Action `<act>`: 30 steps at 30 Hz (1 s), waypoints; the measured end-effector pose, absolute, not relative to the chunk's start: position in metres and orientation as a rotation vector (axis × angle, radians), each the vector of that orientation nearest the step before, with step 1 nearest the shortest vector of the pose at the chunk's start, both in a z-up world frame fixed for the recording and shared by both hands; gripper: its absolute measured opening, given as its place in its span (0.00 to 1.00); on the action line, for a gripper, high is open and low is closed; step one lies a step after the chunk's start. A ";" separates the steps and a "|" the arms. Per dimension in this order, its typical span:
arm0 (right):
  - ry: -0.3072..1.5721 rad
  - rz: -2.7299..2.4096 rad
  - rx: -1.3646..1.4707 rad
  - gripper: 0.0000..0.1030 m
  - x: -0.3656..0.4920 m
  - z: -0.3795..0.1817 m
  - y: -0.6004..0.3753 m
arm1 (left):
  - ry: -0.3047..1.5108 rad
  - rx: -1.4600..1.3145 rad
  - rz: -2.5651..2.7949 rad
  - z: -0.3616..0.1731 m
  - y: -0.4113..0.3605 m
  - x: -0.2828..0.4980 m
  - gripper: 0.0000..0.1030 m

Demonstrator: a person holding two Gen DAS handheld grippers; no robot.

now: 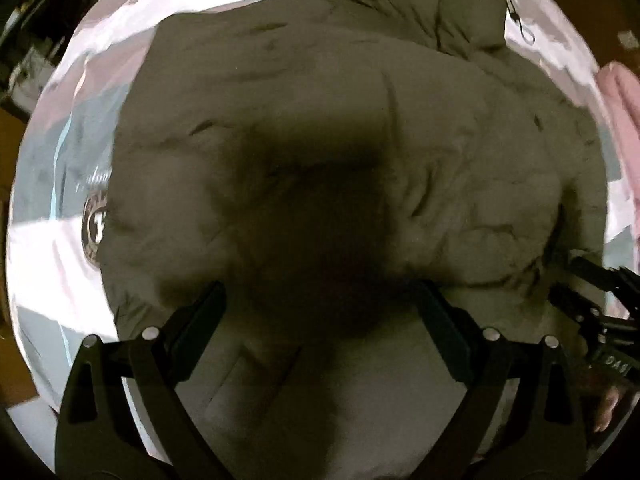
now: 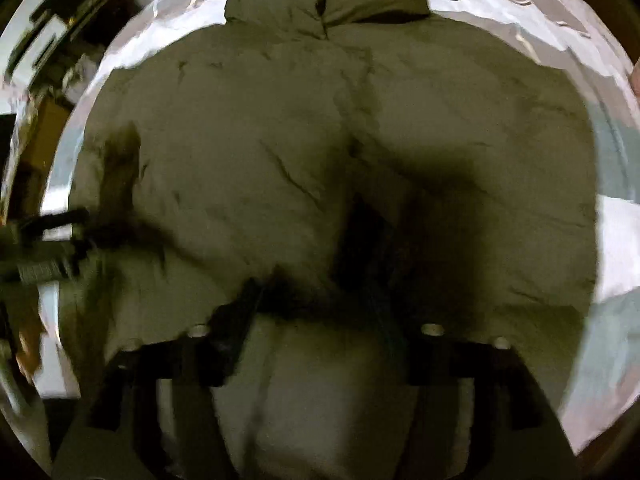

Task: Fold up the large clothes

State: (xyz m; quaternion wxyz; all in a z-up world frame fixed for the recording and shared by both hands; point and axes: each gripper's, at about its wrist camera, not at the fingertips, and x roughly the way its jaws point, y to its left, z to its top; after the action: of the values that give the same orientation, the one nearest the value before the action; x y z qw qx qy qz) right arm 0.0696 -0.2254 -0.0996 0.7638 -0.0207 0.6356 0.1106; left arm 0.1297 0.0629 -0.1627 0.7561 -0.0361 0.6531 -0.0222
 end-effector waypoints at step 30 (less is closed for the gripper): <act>1.568 0.214 -0.142 0.77 0.052 -0.158 -0.233 | 1.563 0.180 -0.064 -0.182 0.059 0.066 0.98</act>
State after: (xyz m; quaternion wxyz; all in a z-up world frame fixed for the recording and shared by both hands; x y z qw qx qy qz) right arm 0.0519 -0.2332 -0.1581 0.7008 -0.0639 0.7040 0.0959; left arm 0.0664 0.0588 -0.1817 0.7057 0.0809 0.7033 -0.0289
